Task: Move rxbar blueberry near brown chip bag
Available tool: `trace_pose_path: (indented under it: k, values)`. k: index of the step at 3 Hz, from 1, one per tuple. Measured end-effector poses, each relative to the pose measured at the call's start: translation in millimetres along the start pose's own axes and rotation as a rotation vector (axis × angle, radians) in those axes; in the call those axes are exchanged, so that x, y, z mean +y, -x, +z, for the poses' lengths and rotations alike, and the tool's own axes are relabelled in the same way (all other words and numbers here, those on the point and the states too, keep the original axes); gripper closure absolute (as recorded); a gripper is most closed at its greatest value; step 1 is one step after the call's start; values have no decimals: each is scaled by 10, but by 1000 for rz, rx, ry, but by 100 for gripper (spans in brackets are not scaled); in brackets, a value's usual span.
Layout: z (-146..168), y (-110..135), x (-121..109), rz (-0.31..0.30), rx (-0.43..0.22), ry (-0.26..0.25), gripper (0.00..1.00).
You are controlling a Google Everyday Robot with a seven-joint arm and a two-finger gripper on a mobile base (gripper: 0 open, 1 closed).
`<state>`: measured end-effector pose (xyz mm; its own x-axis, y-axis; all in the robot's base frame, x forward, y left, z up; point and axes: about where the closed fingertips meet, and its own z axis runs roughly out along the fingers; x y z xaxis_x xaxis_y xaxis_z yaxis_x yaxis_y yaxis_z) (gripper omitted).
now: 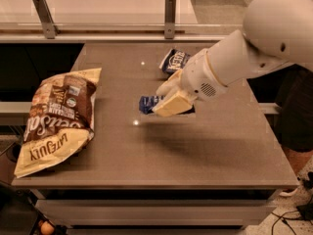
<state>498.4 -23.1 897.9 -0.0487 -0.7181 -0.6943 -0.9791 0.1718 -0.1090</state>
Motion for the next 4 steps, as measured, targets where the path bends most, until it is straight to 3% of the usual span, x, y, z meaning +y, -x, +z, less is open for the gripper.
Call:
trace_pose_path:
  k: [2,4]
  values:
    - [486,453,267,-17,10,42,100]
    - [482,478,289,-24,12,43,59]
